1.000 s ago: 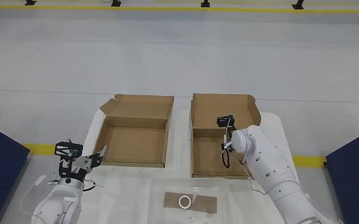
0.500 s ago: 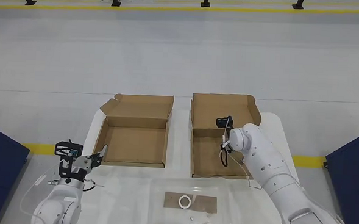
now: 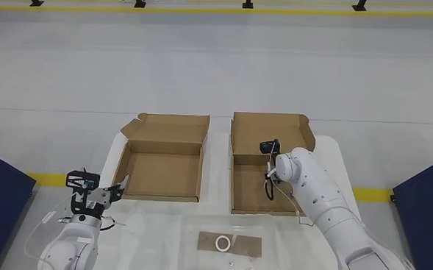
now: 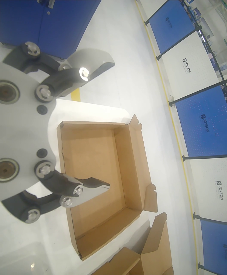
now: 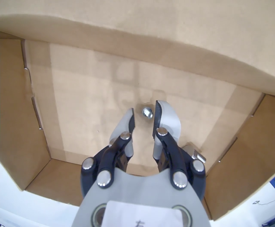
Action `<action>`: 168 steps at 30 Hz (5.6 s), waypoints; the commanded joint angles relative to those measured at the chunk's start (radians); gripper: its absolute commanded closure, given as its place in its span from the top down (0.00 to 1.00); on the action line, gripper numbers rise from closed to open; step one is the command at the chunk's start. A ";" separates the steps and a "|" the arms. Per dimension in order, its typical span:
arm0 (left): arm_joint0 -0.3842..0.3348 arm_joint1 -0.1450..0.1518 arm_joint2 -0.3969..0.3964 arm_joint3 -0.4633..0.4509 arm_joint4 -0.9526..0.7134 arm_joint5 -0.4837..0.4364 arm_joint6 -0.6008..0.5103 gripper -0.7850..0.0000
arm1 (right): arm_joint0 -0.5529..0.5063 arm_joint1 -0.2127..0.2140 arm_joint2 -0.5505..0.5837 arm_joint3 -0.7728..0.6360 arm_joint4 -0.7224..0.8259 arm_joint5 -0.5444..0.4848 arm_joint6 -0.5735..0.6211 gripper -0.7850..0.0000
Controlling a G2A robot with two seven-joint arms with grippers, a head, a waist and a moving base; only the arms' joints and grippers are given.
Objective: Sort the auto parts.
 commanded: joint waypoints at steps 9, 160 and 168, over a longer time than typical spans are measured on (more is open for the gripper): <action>0.000 0.000 0.000 0.000 0.000 0.000 0.000 1.00 | -0.093 0.036 0.077 -0.215 -0.055 0.019 0.042 0.90; 0.000 0.000 0.000 0.000 0.000 0.000 0.000 1.00 | 0.054 0.163 -0.709 -0.699 0.415 -0.490 0.361 1.00; 0.000 0.000 0.000 0.000 0.000 0.000 0.000 1.00 | 0.035 0.141 -0.758 -0.728 0.275 -0.421 0.400 1.00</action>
